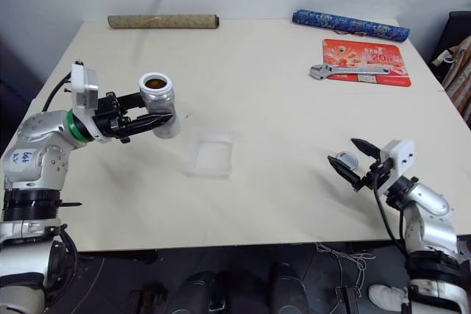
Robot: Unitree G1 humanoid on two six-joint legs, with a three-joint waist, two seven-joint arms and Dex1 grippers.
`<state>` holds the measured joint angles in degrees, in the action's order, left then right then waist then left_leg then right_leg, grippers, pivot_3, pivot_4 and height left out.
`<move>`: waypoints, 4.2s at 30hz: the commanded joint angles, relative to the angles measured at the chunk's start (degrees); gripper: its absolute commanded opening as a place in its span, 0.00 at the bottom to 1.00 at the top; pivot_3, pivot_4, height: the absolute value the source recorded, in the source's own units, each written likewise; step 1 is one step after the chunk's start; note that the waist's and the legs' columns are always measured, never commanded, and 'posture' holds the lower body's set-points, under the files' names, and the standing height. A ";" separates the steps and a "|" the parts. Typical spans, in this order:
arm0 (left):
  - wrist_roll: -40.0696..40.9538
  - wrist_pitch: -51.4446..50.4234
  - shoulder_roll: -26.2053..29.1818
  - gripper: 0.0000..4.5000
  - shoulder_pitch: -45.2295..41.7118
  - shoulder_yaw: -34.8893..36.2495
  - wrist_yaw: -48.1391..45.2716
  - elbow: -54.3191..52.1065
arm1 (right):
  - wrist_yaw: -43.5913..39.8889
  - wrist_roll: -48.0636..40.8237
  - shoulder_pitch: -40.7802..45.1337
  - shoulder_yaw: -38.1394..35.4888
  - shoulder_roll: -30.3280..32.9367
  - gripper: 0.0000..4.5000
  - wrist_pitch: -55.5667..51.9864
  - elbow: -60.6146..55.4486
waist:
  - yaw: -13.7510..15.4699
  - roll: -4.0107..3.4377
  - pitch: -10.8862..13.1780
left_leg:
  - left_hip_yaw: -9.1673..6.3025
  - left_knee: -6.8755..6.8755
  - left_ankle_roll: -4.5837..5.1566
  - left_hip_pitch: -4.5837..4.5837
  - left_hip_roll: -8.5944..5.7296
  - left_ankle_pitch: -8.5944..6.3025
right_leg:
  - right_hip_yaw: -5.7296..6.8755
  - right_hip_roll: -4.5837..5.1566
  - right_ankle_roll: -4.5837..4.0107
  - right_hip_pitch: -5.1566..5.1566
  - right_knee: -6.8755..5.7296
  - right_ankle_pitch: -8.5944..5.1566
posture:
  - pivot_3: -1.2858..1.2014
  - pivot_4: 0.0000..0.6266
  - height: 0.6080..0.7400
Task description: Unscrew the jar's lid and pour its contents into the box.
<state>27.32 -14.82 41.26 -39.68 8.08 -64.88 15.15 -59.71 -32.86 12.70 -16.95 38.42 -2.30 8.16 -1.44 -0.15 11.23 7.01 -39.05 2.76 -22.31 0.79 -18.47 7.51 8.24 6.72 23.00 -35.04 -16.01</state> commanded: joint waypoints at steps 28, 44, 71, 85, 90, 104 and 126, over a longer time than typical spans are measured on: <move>-96.37 67.24 7.74 0.53 -19.73 -26.30 79.50 8.77 | 1.53 -3.40 -2.90 6.66 2.03 1.00 -14.01 -26.63 | 2.80 0.12 0.05 | 0.12 -0.01 0.43 -0.19 -0.29 -0.23 | 0.06 0.19 0.23 0.08 0.20 0.14 | 0.52 0.24 1.00; -118.38 49.40 10.52 0.53 -21.51 -41.29 111.50 4.87 | 2.81 -2.89 -2.55 7.25 -0.57 1.00 -13.98 -25.90 | 2.91 0.26 0.02 | 0.06 -0.13 0.60 -0.80 -0.36 -0.08 | 0.10 0.26 0.32 0.61 0.08 0.19 | 0.52 0.24 1.00; 7.09 7.47 -1.66 0.53 10.66 7.28 44.88 -1.48 | -3.75 -2.80 -1.40 6.43 -9.39 1.00 1.94 -18.99 | 0.95 0.30 0.01 | -0.07 -0.96 0.46 -0.50 -0.22 0.04 | -0.07 0.25 0.37 0.34 -0.68 0.21 | 0.52 0.24 1.00; -2.27 27.52 -7.84 0.53 14.16 15.61 37.28 22.47 | -6.20 -0.04 0.22 8.64 -9.62 1.00 6.75 -15.66 | 2.05 0.52 -0.12 | -0.07 -0.94 0.43 -0.45 -0.29 -0.07 | -0.07 0.28 0.22 0.31 -0.61 0.30 | 0.52 0.24 1.00; -4.19 30.73 -8.48 0.53 14.11 16.18 37.24 25.88 | -5.39 0.38 0.44 8.99 -9.46 1.00 6.39 -15.42 | 1.48 0.53 -0.13 | -0.05 -0.91 0.42 -0.44 -0.26 -0.07 | -0.06 0.32 0.21 0.33 -0.62 0.31 | 0.52 0.24 1.00; -2.52 24.10 -8.94 0.99 28.79 19.08 38.50 9.87 | -3.98 -1.29 -7.23 4.19 -6.81 1.00 6.33 -18.05 | 1.26 0.53 -0.13 | -0.01 -0.82 0.35 -0.41 -0.18 -0.18 | -0.11 0.44 0.19 0.35 -0.50 0.32 | 0.52 0.24 1.00; -5.36 28.91 8.91 0.99 65.68 28.93 8.91 -17.66 | -22.56 0.31 -18.53 -11.67 12.09 1.00 17.14 1.59 | 1.25 0.49 -0.13 | 0.44 0.07 -0.18 0.09 0.11 -0.57 | -0.96 0.51 -0.19 0.38 0.36 0.17 | 0.52 0.24 1.00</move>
<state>22.12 12.61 49.85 25.72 34.67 -55.00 -3.29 -80.17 -31.92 -5.84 -27.03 49.55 13.61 8.56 -0.19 0.34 11.10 7.45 -38.98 2.57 -22.21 0.91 -19.05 6.56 8.74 6.52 23.39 -34.69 -15.85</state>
